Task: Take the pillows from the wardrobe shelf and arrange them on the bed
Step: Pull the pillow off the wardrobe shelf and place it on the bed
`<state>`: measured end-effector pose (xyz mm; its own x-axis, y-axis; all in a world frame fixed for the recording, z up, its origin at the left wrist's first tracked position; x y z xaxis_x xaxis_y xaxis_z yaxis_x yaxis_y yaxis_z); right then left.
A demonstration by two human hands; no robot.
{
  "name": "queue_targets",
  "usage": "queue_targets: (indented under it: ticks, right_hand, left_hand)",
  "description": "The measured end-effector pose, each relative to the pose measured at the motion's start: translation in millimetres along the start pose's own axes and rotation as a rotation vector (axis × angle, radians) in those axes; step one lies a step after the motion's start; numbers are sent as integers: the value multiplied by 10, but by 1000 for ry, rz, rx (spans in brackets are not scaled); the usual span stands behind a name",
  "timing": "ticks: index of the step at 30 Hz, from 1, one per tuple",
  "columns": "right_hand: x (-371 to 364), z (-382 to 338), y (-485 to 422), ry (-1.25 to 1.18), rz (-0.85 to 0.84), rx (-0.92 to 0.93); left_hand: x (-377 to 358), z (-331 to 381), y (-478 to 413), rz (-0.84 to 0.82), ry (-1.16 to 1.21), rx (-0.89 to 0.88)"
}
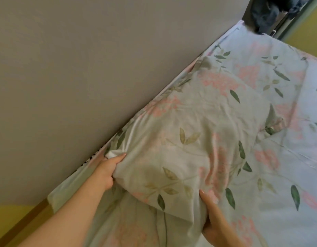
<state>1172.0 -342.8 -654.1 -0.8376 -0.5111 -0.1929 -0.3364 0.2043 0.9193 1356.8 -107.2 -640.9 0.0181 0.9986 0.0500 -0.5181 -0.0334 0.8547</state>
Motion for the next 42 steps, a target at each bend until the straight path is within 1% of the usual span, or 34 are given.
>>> queue_targets:
  ticks: [2, 4, 5, 7, 8, 10, 11, 12, 13, 15, 16, 17, 19, 20, 21, 24, 25, 27, 28, 29, 30, 32, 33, 36, 42]
  right_hand:
    - [45, 22, 103, 2, -91, 39]
    - [111, 44, 193, -44, -146, 58]
    - [138, 61, 240, -81, -154, 53]
    - [212, 123, 315, -97, -97, 17]
    - [247, 178, 345, -53, -66, 6]
    - [388, 342, 344, 131, 24, -20]
    - [475, 430, 331, 235, 73, -38]
    - [530, 524, 353, 321, 101, -73]
    - [578, 617, 341, 385, 110, -111]
    - [599, 812, 326, 431, 112, -199]
    - [603, 897, 305, 446, 97, -222]
    - [649, 978, 259, 462, 123, -218]
    - [742, 1096, 264, 498, 174, -216]
    - [792, 1145, 289, 486, 194, -232]
    - [848, 1179, 312, 469, 220, -241]
    - [959, 1164, 395, 520, 307, -223]
    - [959, 1132, 425, 544, 322, -205]
    - [935, 1046, 487, 560, 326, -175]
    - [933, 1006, 531, 564, 306, -168]
    - [938, 961, 595, 549, 275, -150]
    - [953, 913, 653, 550, 233, -127]
    - [998, 812, 818, 542, 142, -81]
    - [1042, 761, 920, 533, 100, -56]
    - [1225, 605, 1232, 530, 3, 19]
    - [1746, 388, 1908, 517, -83, 117]
  left_hand:
    - [130, 124, 118, 9, 62, -127]
    - [289, 245, 240, 0, 183, -257]
    - [364, 256, 295, 7, 196, -306]
    - [494, 181, 379, 84, 59, -354]
    - [562, 89, 369, 152, -50, -352]
    - [706, -129, 343, 351, -227, -292]
    - [770, -244, 310, 436, -253, -242]
    - [789, -335, 304, 468, -237, -189]
    - [785, -431, 258, 455, -177, -139]
    - [668, -629, 136, 308, -25, -63]
    - [609, -683, 119, 264, -7, -64]
    - [587, -714, 111, 269, -34, -77]
    - [665, -716, 130, 389, -136, -117]
    - [700, -687, 146, 414, -176, -123]
    - [727, -670, 135, 409, -228, -124]
    - [707, -662, 203, 309, -408, -99]
    - [701, -680, 243, 316, -470, -104]
    - [681, -721, 432, 406, -567, -123]
    - [655, -765, 548, 441, -585, -129]
    - [587, -826, 675, 442, -575, -135]
    - [474, -900, 811, 406, -526, -138]
    - [172, -1065, 1090, 276, -407, -146]
    - [19, -1139, 1254, 228, -386, -152]
    - [-335, -1408, 1768, 170, -317, -138]
    - [-903, -1972, 2854, 59, -192, -183]
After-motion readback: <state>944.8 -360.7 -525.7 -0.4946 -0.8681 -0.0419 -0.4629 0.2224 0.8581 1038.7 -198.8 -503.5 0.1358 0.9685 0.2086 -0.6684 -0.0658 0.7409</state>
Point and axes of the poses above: each hand's wrist, its own y-axis away from the middle knuckle, its own x-axis out of the back of the hand, z = x × y, the point moved 6 cm from there along -y, towards the middle knuckle, and after that the axes turned 10 degrees about -y, right-handed, at the moved point
